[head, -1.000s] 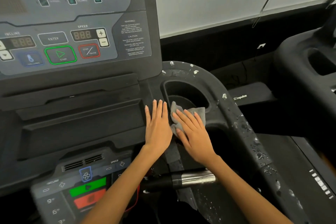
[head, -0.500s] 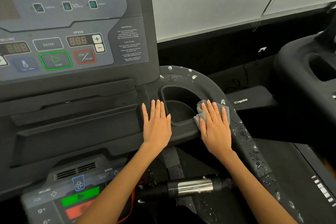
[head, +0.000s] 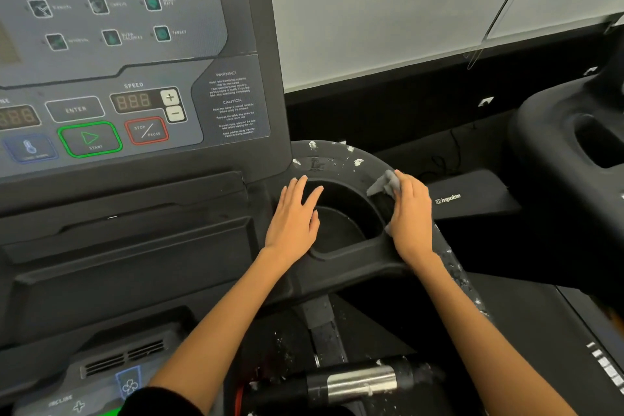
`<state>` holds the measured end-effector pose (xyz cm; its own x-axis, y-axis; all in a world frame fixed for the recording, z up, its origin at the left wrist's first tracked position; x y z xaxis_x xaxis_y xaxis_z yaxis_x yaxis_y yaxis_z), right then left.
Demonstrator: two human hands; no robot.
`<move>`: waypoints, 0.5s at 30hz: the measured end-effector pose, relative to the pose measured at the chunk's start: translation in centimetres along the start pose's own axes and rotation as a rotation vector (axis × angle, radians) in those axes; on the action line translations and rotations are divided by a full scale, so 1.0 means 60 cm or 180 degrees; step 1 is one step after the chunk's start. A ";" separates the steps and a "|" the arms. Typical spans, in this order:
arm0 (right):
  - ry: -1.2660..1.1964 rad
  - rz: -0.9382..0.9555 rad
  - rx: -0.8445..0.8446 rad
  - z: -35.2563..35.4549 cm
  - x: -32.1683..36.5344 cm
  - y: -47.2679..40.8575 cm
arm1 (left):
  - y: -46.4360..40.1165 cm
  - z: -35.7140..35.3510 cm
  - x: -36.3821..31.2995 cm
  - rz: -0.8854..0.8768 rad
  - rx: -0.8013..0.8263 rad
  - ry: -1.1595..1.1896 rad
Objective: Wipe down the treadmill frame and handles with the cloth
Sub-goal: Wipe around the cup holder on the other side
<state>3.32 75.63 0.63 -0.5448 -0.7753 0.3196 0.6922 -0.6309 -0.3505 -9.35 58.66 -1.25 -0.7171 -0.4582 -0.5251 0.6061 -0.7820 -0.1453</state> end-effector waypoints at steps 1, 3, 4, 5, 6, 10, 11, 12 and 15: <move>0.0096 -0.0141 0.0117 -0.010 -0.005 -0.010 | -0.008 -0.003 0.000 -0.0023 0.0041 0.0011; 0.0380 -0.0143 0.0108 -0.033 -0.011 -0.026 | -0.022 -0.009 0.000 -0.0064 0.0094 -0.0003; 0.0525 -0.0111 0.0038 -0.043 -0.008 -0.030 | -0.027 -0.011 -0.001 -0.0081 0.0100 -0.0016; 0.0656 -0.0108 -0.0018 -0.052 -0.004 -0.033 | -0.030 -0.013 -0.001 -0.0084 0.0093 -0.0023; 0.0749 -0.0134 -0.0053 -0.061 -0.001 -0.036 | -0.031 -0.013 -0.001 -0.0074 0.0073 -0.0023; 0.0862 -0.0319 -0.0167 -0.085 0.019 -0.069 | -0.025 -0.014 0.001 -0.0050 -0.0032 0.0024; 0.0826 -0.0372 -0.0161 -0.091 0.027 -0.082 | -0.023 -0.014 0.001 -0.0038 -0.0046 0.0034; 0.0768 -0.0428 -0.0118 -0.096 0.036 -0.097 | -0.022 -0.014 0.001 -0.0015 -0.0053 0.0046; 0.0666 -0.0554 0.0055 -0.113 0.066 -0.139 | -0.019 -0.010 -0.002 0.0048 -0.0178 -0.0072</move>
<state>-7.78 77.62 -1.14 -0.7410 -0.6458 0.1843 0.5866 -0.7560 -0.2905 -9.73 59.87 -1.53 -0.7151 -0.4796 -0.5086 0.6346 -0.7505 -0.1844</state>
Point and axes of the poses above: each hand's wrist, its own y-axis away from the middle knuckle, its own z-axis out of the back of the hand, x = y × z, the point moved 3 cm from there along -y, towards the middle knuckle, and after that the axes turned 11 degrees about y, right-handed, at the moved point
